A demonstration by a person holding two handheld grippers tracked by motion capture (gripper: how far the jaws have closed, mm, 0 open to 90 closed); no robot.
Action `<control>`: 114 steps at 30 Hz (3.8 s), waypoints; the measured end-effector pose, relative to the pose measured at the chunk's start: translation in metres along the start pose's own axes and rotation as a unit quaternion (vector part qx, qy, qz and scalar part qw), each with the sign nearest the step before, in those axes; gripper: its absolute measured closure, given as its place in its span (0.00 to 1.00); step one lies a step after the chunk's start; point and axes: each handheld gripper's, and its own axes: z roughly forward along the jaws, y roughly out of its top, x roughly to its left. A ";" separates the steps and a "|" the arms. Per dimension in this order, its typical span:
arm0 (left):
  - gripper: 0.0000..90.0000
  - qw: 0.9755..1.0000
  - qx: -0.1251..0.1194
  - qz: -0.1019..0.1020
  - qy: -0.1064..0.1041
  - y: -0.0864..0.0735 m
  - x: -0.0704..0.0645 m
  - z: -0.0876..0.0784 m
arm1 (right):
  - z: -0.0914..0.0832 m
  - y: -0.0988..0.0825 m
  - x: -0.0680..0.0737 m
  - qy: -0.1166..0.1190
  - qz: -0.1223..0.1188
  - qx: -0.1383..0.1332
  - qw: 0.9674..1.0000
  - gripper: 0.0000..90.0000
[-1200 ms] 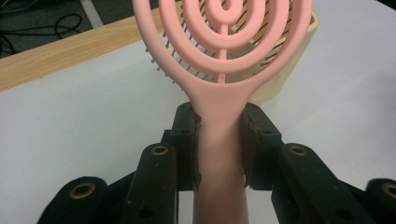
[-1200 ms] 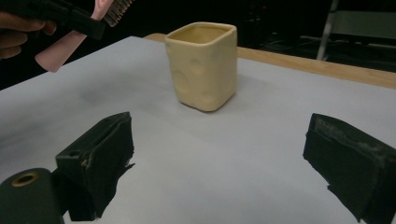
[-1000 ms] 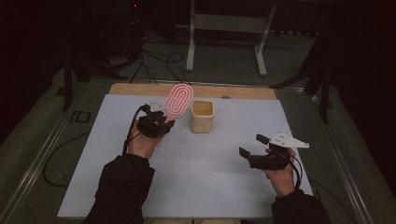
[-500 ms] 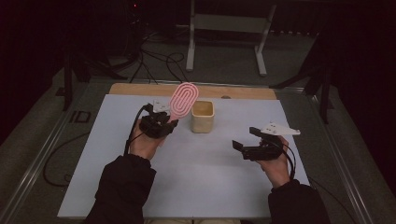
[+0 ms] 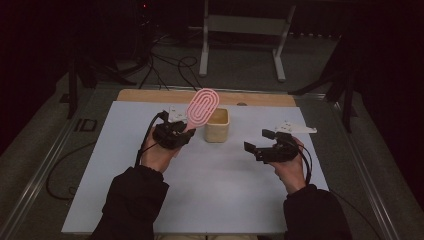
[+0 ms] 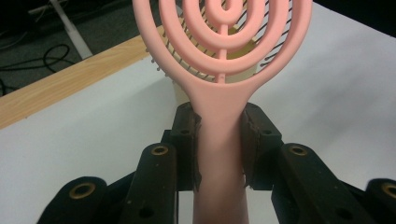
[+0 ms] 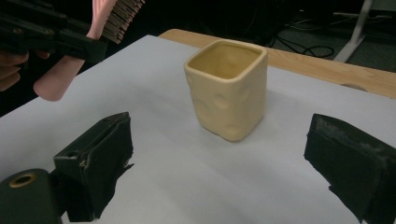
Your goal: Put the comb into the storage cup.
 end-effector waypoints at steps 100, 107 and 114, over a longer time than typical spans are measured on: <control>0.71 0.992 -0.031 0.086 -0.083 -0.017 -0.047 0.016 | 0.060 0.045 0.036 0.184 0.107 -0.010 0.977 0.71; 0.50 0.994 -0.043 0.068 -0.076 -0.020 -0.045 0.014 | 0.063 0.043 0.036 0.185 0.108 -0.011 0.977 0.71; 0.30 0.996 -0.058 0.040 -0.053 -0.032 -0.038 0.008 | 0.065 0.041 0.036 0.185 0.115 -0.011 0.976 0.71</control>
